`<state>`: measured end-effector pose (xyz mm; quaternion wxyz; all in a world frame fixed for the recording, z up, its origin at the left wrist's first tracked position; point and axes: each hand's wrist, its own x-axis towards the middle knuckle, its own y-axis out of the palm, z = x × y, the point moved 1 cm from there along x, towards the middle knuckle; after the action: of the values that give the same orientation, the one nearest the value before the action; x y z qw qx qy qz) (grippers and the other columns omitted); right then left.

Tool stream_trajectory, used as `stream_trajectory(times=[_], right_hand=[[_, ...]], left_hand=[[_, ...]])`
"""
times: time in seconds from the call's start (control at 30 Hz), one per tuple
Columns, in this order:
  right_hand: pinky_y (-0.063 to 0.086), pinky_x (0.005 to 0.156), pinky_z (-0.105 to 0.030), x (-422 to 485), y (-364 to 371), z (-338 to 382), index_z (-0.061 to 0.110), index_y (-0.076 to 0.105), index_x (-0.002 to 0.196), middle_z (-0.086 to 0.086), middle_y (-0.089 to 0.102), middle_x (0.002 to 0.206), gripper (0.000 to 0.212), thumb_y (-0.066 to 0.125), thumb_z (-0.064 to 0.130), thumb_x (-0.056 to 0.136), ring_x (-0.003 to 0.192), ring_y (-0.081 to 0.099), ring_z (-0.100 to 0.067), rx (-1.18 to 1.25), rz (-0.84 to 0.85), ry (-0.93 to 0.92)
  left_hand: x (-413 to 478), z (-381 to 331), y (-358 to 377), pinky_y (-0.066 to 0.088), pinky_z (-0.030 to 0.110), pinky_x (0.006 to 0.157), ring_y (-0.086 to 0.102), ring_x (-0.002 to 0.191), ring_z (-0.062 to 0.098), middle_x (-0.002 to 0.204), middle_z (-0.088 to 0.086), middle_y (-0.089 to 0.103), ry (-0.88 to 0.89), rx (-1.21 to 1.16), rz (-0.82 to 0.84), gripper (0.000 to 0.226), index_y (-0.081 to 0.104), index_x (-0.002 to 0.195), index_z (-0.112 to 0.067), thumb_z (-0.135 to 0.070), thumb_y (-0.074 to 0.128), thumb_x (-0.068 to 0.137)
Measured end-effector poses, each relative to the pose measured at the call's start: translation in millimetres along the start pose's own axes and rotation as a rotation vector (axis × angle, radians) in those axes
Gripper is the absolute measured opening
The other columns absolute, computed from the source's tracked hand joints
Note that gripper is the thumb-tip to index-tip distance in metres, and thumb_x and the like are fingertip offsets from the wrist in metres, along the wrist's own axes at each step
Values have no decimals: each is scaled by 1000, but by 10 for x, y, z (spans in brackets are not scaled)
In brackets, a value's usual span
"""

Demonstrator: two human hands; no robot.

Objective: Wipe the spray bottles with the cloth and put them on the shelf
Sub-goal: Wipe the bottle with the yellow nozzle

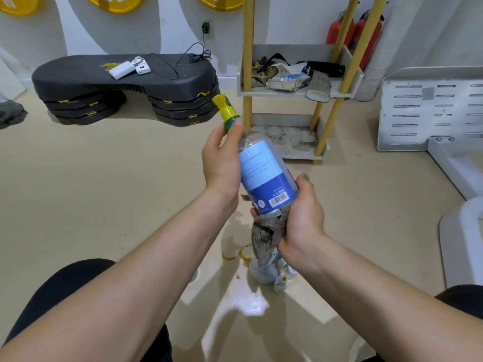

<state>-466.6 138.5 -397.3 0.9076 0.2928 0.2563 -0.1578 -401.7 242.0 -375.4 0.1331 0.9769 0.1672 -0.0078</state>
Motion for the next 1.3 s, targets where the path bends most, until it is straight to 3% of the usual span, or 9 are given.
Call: stream_trajectory(times=[0.13, 0.23, 0.4, 0.57, 0.73, 0.83, 0.93, 1.1, 1.3], right_hand=[[47, 54, -10, 48, -17, 56, 10, 54, 116, -5, 64, 98, 25, 41, 30, 106, 69, 63, 1, -355, -143, -485], [51, 88, -36, 166, -51, -126, 16, 55, 114, -7, 65, 111, 43, 39, 51, 94, 101, 63, -23, -577, -149, -574], [50, 69, -37, 205, 12, 3, 18, 74, 77, -10, 74, 80, 44, 43, 43, 97, 71, 66, -31, -211, -26, -71], [59, 64, -36, 105, 43, 221, 1, 71, 115, -25, 71, 101, 56, 36, 41, 98, 76, 66, -37, -64, 261, 287], [55, 69, -41, 162, 43, 146, 13, 70, 91, -14, 74, 86, 41, 43, 43, 99, 77, 67, -35, -232, -84, -257], [50, 75, -34, 134, 26, 77, 21, 63, 92, 6, 69, 89, 32, 40, 39, 105, 86, 65, -22, -487, -206, -656], [49, 76, -29, 175, 42, -6, 22, 62, 86, 7, 68, 86, 33, 42, 42, 104, 80, 63, -15, -615, -102, -586], [57, 88, -58, 197, 98, 148, 13, 71, 107, -17, 77, 98, 51, 36, 50, 105, 88, 72, -38, -506, 172, -54], [34, 119, -43, 245, 99, 133, 34, 36, 154, 11, 45, 156, 102, 23, 95, 74, 141, 44, -8, -733, 215, -447]], left_hand=[[-68, 98, 7, 58, 36, 79, 73, 84, 19, 95, 1, 76, -357, 71, 69, 47, 66, 107, -22, -62, 65, 83], [-89, 116, 0, 59, 54, 85, 75, 91, 32, 103, 12, 76, -435, -54, 98, 70, 59, 117, -14, -58, 82, 68], [19, 75, -17, 56, 47, 83, 64, 81, 27, 90, 8, 65, -213, -123, 189, 41, 60, 103, -15, -25, 80, 68], [106, -29, -86, 51, 41, 86, 56, 101, 31, 103, 14, 60, -161, -271, 536, 48, 59, 111, -18, -35, 73, 68], [-1, -6, -47, 56, 29, 67, 71, 85, 17, 99, 3, 72, -161, 79, 343, 58, 61, 122, -15, -40, 71, 71], [-89, 85, 25, 60, 46, 86, 71, 92, 29, 99, 14, 72, -302, -131, 248, 53, 64, 117, -10, -35, 80, 72], [0, 36, -25, 59, 44, 87, 68, 84, 27, 91, 11, 68, -330, -268, 301, 65, 62, 112, -14, -51, 84, 63], [24, 49, -92, 56, 37, 80, 66, 80, 23, 95, 13, 64, -302, -182, 432, 78, 59, 116, -11, -51, 86, 55], [-53, 74, -107, 59, 36, 82, 70, 87, 24, 103, 13, 69, -417, -256, 420, 79, 58, 126, -9, -57, 77, 66]])
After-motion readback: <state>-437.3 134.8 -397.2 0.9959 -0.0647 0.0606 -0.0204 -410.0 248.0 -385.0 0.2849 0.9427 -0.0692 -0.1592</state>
